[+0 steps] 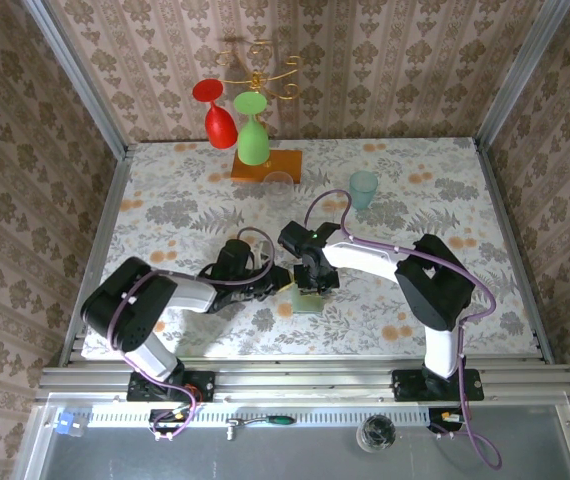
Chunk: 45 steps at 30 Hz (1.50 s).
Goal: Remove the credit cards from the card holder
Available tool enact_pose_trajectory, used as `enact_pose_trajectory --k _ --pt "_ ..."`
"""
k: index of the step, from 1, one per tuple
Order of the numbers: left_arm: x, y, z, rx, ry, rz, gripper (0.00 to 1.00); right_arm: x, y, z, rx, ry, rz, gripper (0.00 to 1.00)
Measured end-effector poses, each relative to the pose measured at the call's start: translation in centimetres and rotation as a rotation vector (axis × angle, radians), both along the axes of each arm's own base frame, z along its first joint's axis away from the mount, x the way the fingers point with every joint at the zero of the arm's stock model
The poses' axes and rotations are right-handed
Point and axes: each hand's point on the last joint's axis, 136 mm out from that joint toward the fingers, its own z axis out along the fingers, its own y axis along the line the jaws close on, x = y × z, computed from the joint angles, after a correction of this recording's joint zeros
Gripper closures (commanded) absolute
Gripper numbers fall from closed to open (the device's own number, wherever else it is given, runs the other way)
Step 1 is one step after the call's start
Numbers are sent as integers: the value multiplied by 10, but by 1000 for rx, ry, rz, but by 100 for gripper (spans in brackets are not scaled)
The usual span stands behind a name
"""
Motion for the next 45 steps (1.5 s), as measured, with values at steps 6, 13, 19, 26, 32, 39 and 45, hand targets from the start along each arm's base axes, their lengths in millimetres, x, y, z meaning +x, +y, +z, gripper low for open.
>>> enact_pose_trajectory --k 6,13,19,26,32,39,45 --pt "-3 -4 -12 -8 41 -18 100 1 0 0 -1 -2 4 85" --pt "-2 -11 -11 -24 47 -35 100 2 1 1 5 -7 2 100" --pt "0 -18 -7 -37 45 -56 100 2 1 3 7 -10 0 100" --pt "0 -23 -16 -39 83 -88 100 2 -1 4 1 -20 -1 100" --pt "-1 -25 -19 -15 93 -123 100 4 -6 5 -21 -37 -2 100" --pt "-2 -22 -22 6 65 -157 100 5 -9 6 -63 -71 12 100" --pt "-5 -19 -25 -39 62 -187 100 8 -15 6 -95 -93 14 100"
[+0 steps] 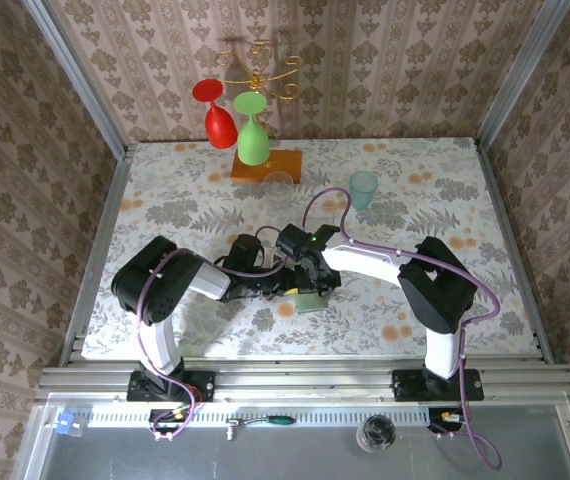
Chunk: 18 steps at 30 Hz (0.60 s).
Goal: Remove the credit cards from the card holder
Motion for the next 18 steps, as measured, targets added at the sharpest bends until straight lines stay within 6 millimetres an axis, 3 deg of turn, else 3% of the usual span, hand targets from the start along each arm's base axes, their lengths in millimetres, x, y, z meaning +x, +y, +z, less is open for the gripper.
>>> enact_pose_trajectory --k 12,18 --pt "-2 -1 -1 -46 -12 -28 100 5 -9 6 -46 -47 -2 100" --pt "-3 0 -1 -48 -11 -29 100 6 -40 10 -158 -49 -28 100"
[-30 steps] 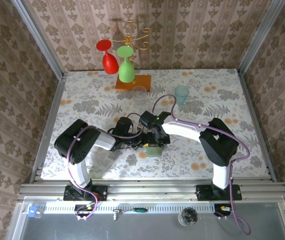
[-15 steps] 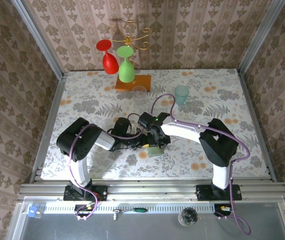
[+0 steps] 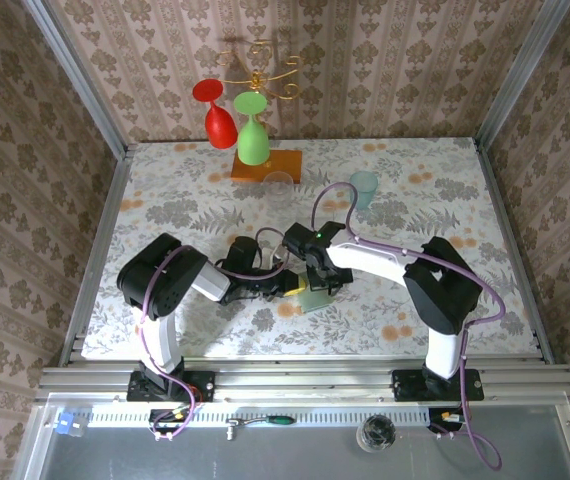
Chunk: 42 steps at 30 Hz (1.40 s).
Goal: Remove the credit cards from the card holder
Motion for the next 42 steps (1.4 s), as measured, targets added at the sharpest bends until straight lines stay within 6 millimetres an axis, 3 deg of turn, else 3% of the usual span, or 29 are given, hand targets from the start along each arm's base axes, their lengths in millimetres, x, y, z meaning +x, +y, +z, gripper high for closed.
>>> enact_pose_trajectory --k 4,7,12,20,32,42 --pt "0 0 0 0 0 0 100 -3 -7 1 -6 0 -2 100" --pt "0 0 0 -1 1 -2 100 -6 0 5 68 -6 29 99" --pt "0 -1 0 -1 0 -2 100 -2 29 12 208 -13 121 82" --pt "0 -1 0 -1 0 -2 100 -2 46 3 257 12 234 71" --pt "0 -1 0 -1 3 0 100 -2 45 -15 218 44 269 69" --pt "0 -1 1 -2 3 1 100 2 40 -17 190 29 255 84"
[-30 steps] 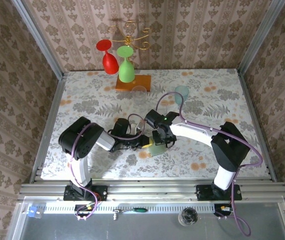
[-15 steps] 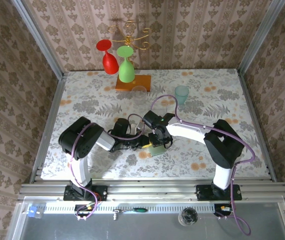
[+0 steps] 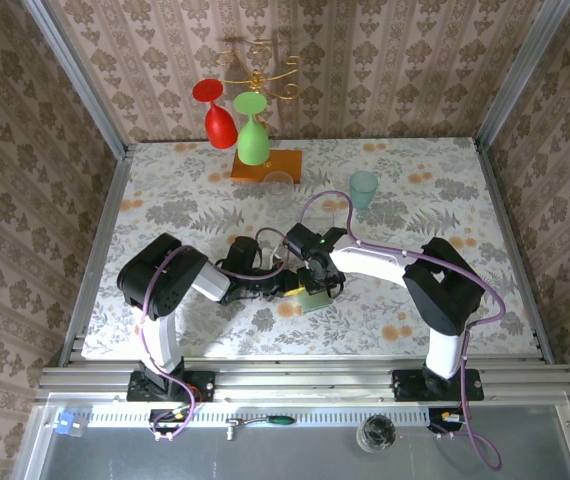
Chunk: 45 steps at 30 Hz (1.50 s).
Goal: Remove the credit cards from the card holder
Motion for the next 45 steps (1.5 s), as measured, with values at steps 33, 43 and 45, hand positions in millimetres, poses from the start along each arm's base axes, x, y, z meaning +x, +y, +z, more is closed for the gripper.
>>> enact_pose_trajectory --k 33,43,45 --pt "0 2 -1 -49 22 11 100 19 -39 -10 410 113 -414 100" --pt "2 2 3 -24 22 22 99 19 -46 -9 354 94 -385 72" --pt "4 3 4 8 33 33 97 19 -47 -9 343 93 -376 69"
